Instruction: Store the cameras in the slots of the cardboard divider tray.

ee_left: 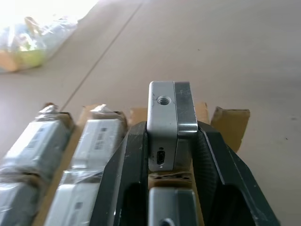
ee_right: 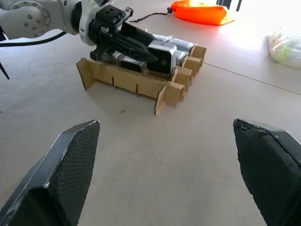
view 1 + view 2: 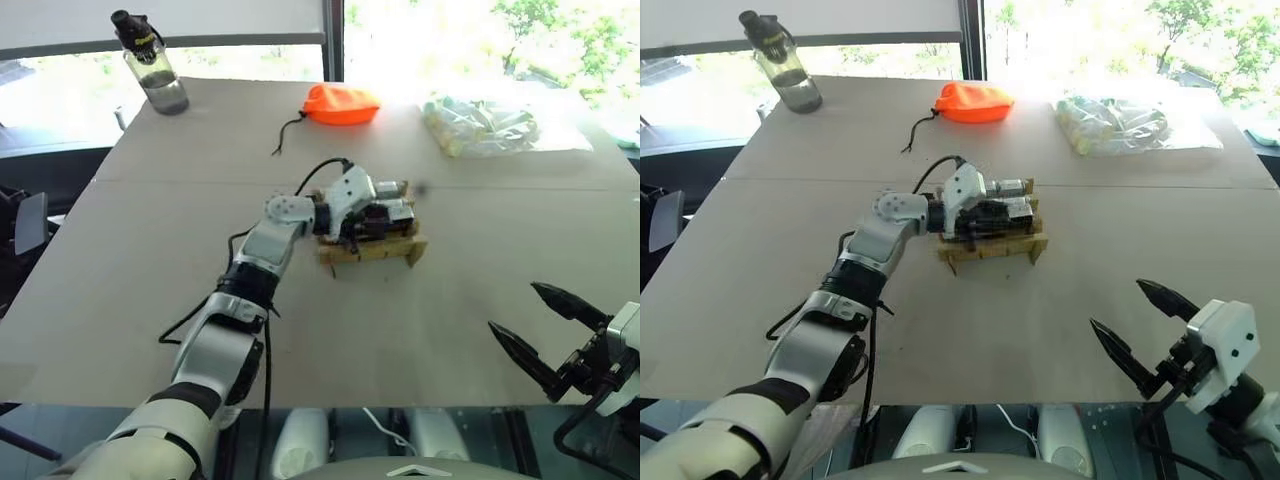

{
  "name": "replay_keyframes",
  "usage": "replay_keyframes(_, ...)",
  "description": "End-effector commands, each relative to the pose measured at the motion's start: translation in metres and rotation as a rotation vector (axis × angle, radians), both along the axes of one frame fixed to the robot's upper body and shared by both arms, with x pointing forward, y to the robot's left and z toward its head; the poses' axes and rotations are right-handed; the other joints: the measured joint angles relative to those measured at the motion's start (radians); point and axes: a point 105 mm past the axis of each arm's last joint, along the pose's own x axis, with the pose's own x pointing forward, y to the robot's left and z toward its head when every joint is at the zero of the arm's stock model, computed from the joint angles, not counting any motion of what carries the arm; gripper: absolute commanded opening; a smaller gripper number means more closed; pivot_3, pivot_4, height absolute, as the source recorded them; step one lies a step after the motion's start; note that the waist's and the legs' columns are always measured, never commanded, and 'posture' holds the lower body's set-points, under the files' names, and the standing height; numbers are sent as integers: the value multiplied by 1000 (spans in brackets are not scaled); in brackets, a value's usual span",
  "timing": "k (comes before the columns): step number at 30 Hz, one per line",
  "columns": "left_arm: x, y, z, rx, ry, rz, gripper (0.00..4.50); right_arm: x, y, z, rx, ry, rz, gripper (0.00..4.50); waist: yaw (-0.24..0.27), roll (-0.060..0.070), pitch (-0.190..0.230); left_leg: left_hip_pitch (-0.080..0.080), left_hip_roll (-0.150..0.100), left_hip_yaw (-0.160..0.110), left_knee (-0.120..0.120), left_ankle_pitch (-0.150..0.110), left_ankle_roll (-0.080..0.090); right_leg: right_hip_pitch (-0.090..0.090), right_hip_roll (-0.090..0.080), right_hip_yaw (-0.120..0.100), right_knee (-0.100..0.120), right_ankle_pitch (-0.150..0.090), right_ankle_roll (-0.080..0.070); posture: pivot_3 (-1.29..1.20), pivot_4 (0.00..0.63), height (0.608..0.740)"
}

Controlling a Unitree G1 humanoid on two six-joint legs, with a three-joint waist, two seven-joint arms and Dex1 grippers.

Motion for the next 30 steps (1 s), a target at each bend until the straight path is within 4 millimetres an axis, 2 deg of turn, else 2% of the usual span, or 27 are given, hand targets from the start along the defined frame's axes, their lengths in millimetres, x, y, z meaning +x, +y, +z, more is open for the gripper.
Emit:
replay_keyframes(1, -4, -2, 8, 4, -41, -40, 743, -2, -2, 5, -8, -23, -10, 4500, 0, 0, 0, 0, 0, 0, 0, 0, 0, 0, 0, 0, 0, 0, 0, 0, 150, 740)
replay_keyframes(8, 1, 9, 4, 29, -30, 3, 743, -1, -1, 3, -1, -25, -9, 4500, -1, 0, 0, 0, 1, 0, 0, 0, 0, 0, 0, 0, 1, 0, 0, 0, 150, 740)
replay_keyframes(14, -2, 8, -4, 31, 50, -12, 743, 0, -1, 3, -2, -29, -5, 4500, -2, 0, 0, 1, 1, 0, 0, 0, 0, 0, 0, 0, 1, 0, 0, 0, 150, 740)
replay_keyframes(16, -3, 5, -2, 8, 80, -17, 1763, 1, -1, 3, -3, -30, -4, 4500, -2, 0, -1, 1, 1, 0, 0, 0, 0, 0, 0, 0, 1, 0, 0, 0, 150, 740)
replay_keyframes(17, -2, 5, 0, 6, 69, -11, 1998, 1, -1, 3, -4, -30, -3, 4500, -2, 0, -1, 1, 1, 0, 0, 0, 0, 0, 1, 0, 1, 0, 0, 0, 150, 740)
replay_keyframes(18, 0, 5, 2, 8, 49, 0, 2500, 0, -1, 2, -5, -29, -3, 4500, -1, 0, -1, 1, 1, 0, 0, 0, 0, 0, 1, 0, 1, 0, 0, 0, 150, 740)
replay_keyframes(23, 7, 12, 16, -15, -46, 60, 4458, 1, -1, 2, -3, -26, -1, 4500, -1, 0, -1, 1, 0, 0, 0, 0, 0, 0, 0, 0, 1, 0, 0, 0, 150, 740)
replay_keyframes(27, -4, 29, 52, -192, -59, 70, 4458, 2, -2, -2, -6, -11, 17, 4500, -4, 0, -1, 1, 2, 0, 0, 0, 0, 0, 1, 0, 1, 0, 0, 0, 150, 740)
replay_keyframes(29, -10, 48, 63, -245, -55, 125, 4458, 4, -5, -5, -10, -3, 25, 4500, -6, 1, -1, 1, 3, 0, 0, 0, 0, -1, 0, 1, 1, 0, 0, 0, 150, 740)
replay_keyframes(30, -10, 62, 62, -239, -65, 182, 4458, 6, -7, -7, -10, 6, 29, 4500, -5, 1, -1, 1, 3, 0, 0, 1, -2, -1, 0, 1, 1, 0, 0, 0, 150, 740)
